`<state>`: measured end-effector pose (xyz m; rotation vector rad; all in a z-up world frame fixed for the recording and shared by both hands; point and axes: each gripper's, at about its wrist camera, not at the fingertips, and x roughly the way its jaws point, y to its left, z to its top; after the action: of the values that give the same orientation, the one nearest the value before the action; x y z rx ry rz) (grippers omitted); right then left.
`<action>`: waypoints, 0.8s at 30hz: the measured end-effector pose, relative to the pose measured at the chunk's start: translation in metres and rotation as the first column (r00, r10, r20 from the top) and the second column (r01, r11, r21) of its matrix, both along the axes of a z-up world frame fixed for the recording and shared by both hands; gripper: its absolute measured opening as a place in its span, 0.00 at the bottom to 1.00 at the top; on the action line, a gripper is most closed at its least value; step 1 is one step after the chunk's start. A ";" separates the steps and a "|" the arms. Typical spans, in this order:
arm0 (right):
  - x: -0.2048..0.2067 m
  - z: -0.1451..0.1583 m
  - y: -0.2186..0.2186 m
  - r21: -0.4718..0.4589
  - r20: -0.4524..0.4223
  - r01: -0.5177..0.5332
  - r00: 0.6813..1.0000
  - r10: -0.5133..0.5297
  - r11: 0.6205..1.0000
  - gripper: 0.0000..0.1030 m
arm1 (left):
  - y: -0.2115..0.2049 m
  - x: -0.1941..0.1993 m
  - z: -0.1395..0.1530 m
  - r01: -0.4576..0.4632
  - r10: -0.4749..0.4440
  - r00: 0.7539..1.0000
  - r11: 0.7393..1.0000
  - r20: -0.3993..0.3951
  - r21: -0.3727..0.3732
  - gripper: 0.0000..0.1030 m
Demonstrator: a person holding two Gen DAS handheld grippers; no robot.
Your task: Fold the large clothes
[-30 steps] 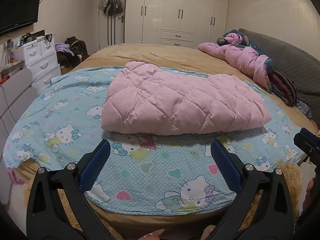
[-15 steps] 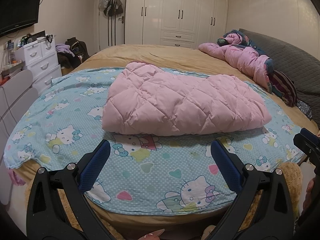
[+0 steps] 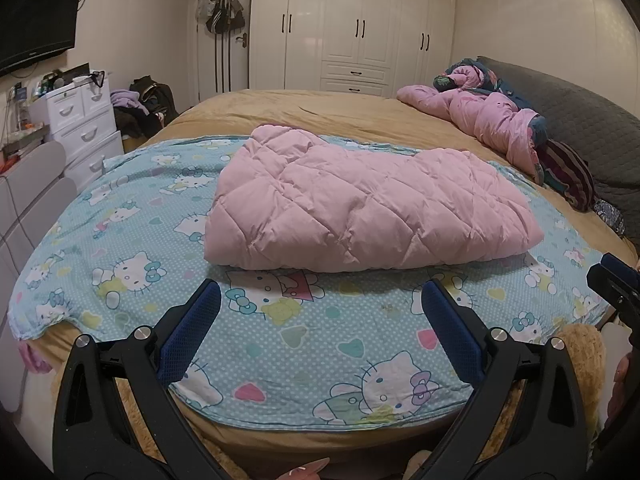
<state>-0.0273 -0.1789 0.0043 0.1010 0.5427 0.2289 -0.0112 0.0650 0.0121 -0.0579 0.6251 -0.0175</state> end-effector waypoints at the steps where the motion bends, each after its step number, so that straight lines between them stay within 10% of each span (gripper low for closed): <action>1: 0.000 0.000 0.000 0.000 0.000 0.000 1.000 0.000 1.000 0.96 | 0.001 0.000 0.000 0.000 0.000 1.000 1.000 0.000 0.001 0.91; 24: 0.000 -0.004 -0.011 -0.005 -0.006 0.024 1.000 -0.024 1.000 0.96 | 0.001 0.006 -0.006 0.001 -0.001 1.000 1.000 -0.021 0.010 0.91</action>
<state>-0.0273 -0.1895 0.0004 0.1031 0.5475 0.2040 -0.0048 0.0658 0.0062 -0.0484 0.6463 -0.0151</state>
